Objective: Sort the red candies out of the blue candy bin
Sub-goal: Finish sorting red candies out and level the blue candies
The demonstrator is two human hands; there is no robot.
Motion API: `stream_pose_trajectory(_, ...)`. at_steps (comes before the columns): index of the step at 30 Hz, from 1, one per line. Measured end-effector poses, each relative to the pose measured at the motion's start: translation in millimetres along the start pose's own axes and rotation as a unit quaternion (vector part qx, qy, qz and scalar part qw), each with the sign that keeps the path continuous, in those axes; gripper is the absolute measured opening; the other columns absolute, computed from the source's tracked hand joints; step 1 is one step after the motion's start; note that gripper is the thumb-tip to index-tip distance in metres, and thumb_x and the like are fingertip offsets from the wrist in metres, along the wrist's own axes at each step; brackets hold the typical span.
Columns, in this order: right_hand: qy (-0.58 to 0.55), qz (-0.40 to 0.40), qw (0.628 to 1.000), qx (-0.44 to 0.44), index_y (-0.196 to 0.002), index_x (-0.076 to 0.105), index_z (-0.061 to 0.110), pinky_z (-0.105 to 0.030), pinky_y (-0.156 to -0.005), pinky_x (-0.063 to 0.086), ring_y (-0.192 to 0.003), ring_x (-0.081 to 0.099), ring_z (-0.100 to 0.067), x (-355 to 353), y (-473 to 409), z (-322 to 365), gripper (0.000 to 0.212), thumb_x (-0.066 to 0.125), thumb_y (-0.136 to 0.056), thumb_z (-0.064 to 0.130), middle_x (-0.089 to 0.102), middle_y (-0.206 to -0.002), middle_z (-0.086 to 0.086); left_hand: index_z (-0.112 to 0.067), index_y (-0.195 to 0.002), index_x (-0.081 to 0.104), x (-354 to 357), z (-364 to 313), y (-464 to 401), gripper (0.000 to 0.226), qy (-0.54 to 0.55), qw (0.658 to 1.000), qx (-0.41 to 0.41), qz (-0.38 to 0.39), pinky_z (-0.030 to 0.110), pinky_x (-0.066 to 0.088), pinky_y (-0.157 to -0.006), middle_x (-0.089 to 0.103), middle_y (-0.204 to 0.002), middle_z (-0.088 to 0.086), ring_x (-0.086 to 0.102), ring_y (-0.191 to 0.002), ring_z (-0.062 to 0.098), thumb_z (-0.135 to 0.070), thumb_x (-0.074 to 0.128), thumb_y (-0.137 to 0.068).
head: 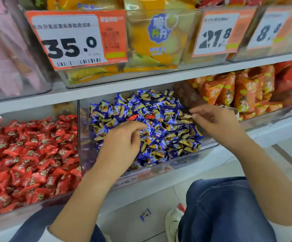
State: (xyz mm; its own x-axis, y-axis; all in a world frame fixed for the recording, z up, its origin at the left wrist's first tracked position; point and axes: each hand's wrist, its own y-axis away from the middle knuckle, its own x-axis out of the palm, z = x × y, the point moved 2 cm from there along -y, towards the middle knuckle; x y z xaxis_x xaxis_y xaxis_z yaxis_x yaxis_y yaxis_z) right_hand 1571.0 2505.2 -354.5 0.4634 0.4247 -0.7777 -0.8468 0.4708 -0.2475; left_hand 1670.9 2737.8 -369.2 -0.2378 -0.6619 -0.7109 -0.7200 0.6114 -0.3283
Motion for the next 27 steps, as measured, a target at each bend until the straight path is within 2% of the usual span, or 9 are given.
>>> stream_pose_trajectory(3,0.042,-0.120,0.992,0.001,-0.091,0.068,0.019,-0.033,-0.063,0.048,-0.069,0.059,-0.017,-18,9,-5,0.016,0.062,-0.088,0.034,0.064,-0.073,0.004,-0.029,-0.109,0.070,35,-19,-18,0.028,0.040,0.986,0.017,0.162,0.009,0.046,-0.069,0.071,-0.099,-0.009,0.064,-0.076,0.009,-0.012,0.058,-0.091)
stream_pose_trajectory(5,0.092,-0.138,0.986,0.036,-0.081,0.061,0.015,-0.033,-0.056,0.044,-0.064,0.055,-0.023,-27,13,-17,0.031,0.060,-0.087,0.045,0.060,-0.067,0.000,-0.031,-0.111,0.069,58,-28,-35,0.026,0.054,0.962,0.028,0.268,0.018,0.049,-0.086,0.069,-0.109,-0.009,0.064,-0.093,0.007,-0.016,0.060,-0.091)
stream_pose_trajectory(10,0.208,0.087,0.967,0.121,-0.073,0.050,0.017,-0.030,-0.058,0.036,-0.070,0.054,-0.030,-12,20,-49,0.039,0.056,-0.085,0.054,0.044,-0.059,0.000,-0.039,-0.132,0.052,116,-39,-66,0.041,-0.120,0.844,0.227,0.470,0.036,0.033,-0.106,0.042,-0.144,-0.014,0.040,-0.126,0.013,-0.023,0.055,-0.094)
stream_pose_trajectory(13,0.197,0.116,0.969,0.093,-0.080,0.045,0.015,-0.030,-0.060,0.036,-0.083,0.060,-0.034,-5,18,-50,0.028,0.049,-0.094,0.039,0.046,-0.072,-0.005,-0.040,-0.146,0.024,130,-35,-65,0.060,-0.301,0.764,0.339,0.460,0.036,0.036,-0.095,0.019,-0.155,-0.012,0.031,-0.123,0.023,-0.020,0.048,-0.094)
stream_pose_trajectory(15,0.201,0.120,0.967,0.103,-0.072,0.037,0.014,-0.030,-0.059,0.038,-0.083,0.062,-0.032,-7,17,-49,0.035,0.046,-0.096,0.038,0.052,-0.073,-0.006,-0.034,-0.149,0.017,132,-34,-60,0.065,-0.400,0.720,0.394,0.409,0.040,0.034,-0.097,0.012,-0.157,-0.005,0.031,-0.124,0.030,-0.015,0.045,-0.094)
stream_pose_trajectory(19,0.252,0.094,0.960,0.084,-0.079,0.038,0.015,-0.028,-0.059,0.041,-0.083,0.065,-0.027,-7,17,-52,0.029,0.049,-0.093,0.038,0.068,-0.081,-0.008,-0.026,-0.139,0.040,124,-20,-62,0.053,-0.422,0.737,0.387,0.359,0.045,0.036,-0.099,0.040,-0.143,0.002,0.039,-0.122,0.034,-0.015,0.053,-0.089)
stream_pose_trajectory(22,0.250,0.104,0.958,0.091,-0.084,0.043,0.012,-0.029,-0.061,0.047,-0.079,0.065,-0.025,-7,16,-55,0.026,0.054,-0.089,0.036,0.068,-0.075,-0.005,-0.023,-0.112,0.065,101,-8,-66,0.042,-0.405,0.739,0.421,0.335,0.045,0.043,-0.096,0.066,-0.108,-0.001,0.057,-0.102,0.030,-0.025,0.072,-0.070)
stream_pose_trajectory(24,0.226,0.119,0.961,0.107,-0.078,0.041,0.013,-0.031,-0.064,0.050,-0.074,0.063,-0.024,-9,16,-55,0.028,0.054,-0.088,0.036,0.065,-0.067,-0.002,-0.024,-0.092,0.071,81,5,-65,0.035,-0.406,0.738,0.425,0.331,0.048,0.043,-0.100,0.069,-0.084,-0.005,0.063,-0.084,0.025,-0.027,0.077,-0.058)
stream_pose_trajectory(27,0.218,0.121,0.962,0.112,-0.068,0.031,0.016,-0.030,-0.061,0.045,-0.073,0.061,-0.024,-10,18,-52,0.033,0.052,-0.087,0.033,0.061,-0.058,0.001,-0.025,-0.086,0.068,50,30,-58,0.021,-0.389,0.760,0.374,0.362,0.047,0.028,-0.109,0.067,-0.080,-0.005,0.064,-0.086,0.022,-0.031,0.065,-0.067)
